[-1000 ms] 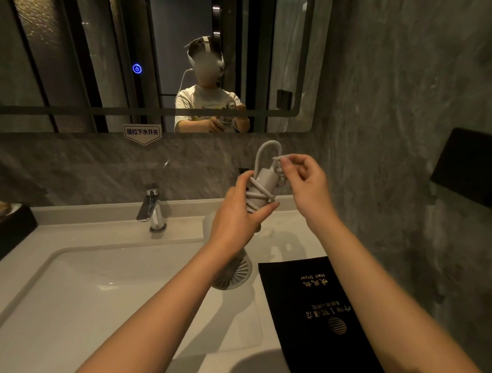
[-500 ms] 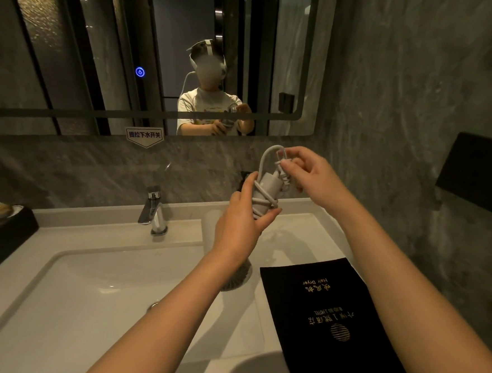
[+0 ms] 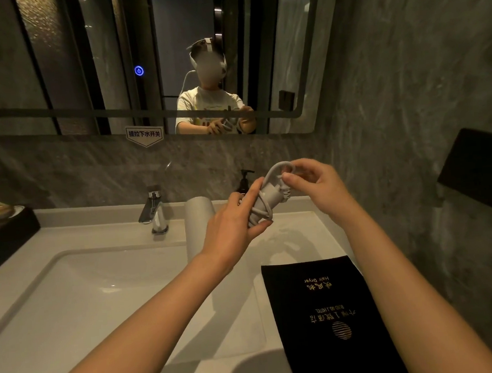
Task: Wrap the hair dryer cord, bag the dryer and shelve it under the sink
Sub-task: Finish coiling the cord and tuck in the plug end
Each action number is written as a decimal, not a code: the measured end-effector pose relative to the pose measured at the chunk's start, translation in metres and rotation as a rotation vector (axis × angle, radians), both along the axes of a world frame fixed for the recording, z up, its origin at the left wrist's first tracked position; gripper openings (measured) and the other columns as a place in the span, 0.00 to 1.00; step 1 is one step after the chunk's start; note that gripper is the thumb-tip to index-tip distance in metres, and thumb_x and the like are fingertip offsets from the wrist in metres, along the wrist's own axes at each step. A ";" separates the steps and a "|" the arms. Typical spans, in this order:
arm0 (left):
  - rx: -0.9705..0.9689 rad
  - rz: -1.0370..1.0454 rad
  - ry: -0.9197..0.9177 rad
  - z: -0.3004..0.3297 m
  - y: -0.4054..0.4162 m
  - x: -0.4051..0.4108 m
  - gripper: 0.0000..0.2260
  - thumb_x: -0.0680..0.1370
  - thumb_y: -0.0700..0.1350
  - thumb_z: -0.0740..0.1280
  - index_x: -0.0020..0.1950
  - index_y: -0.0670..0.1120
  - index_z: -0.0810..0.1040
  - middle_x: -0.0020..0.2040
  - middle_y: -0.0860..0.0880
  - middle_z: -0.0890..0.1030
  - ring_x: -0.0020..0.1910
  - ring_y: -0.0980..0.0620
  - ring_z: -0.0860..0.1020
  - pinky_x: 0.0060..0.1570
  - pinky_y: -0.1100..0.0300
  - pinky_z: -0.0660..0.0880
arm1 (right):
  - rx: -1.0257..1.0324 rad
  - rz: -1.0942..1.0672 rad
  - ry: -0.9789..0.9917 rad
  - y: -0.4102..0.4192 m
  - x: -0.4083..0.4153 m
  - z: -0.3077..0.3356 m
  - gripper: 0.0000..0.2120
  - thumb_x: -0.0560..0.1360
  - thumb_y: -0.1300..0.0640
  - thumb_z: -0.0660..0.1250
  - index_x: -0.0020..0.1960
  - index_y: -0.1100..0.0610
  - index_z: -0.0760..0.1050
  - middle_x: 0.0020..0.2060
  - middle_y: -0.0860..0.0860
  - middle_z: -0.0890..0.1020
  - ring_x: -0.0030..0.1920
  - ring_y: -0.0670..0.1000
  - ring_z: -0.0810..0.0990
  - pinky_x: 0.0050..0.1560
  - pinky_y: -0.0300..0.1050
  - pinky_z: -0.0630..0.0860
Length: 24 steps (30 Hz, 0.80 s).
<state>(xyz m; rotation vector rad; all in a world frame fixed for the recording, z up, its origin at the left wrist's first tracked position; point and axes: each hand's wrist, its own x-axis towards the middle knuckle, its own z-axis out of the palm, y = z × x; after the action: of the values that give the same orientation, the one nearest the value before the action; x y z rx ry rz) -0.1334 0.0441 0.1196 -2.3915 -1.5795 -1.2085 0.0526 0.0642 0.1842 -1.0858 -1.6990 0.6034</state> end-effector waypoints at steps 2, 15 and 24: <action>-0.032 -0.062 -0.039 0.000 0.001 -0.001 0.35 0.75 0.57 0.68 0.77 0.59 0.53 0.55 0.47 0.74 0.48 0.47 0.77 0.41 0.57 0.73 | 0.010 0.051 0.084 -0.002 -0.002 -0.001 0.06 0.74 0.60 0.69 0.51 0.57 0.79 0.42 0.52 0.81 0.45 0.46 0.81 0.47 0.39 0.79; -0.381 -0.257 -0.423 0.015 -0.001 -0.001 0.31 0.73 0.52 0.73 0.72 0.60 0.63 0.50 0.52 0.79 0.36 0.51 0.81 0.32 0.58 0.81 | 0.074 0.123 0.070 -0.003 -0.007 -0.010 0.13 0.71 0.67 0.71 0.49 0.54 0.74 0.49 0.53 0.81 0.49 0.47 0.82 0.50 0.39 0.80; -0.540 -0.379 -0.513 0.014 -0.004 -0.002 0.32 0.72 0.50 0.73 0.73 0.56 0.64 0.56 0.46 0.81 0.46 0.48 0.84 0.43 0.61 0.80 | 0.103 0.002 0.209 0.000 -0.011 -0.013 0.13 0.70 0.59 0.74 0.48 0.51 0.72 0.39 0.55 0.80 0.39 0.53 0.82 0.39 0.45 0.81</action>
<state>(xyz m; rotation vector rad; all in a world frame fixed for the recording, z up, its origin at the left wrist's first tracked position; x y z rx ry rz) -0.1350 0.0399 0.1332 -2.9968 -1.8260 -1.7749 0.0412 0.0643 0.1716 -0.9153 -1.5325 0.6020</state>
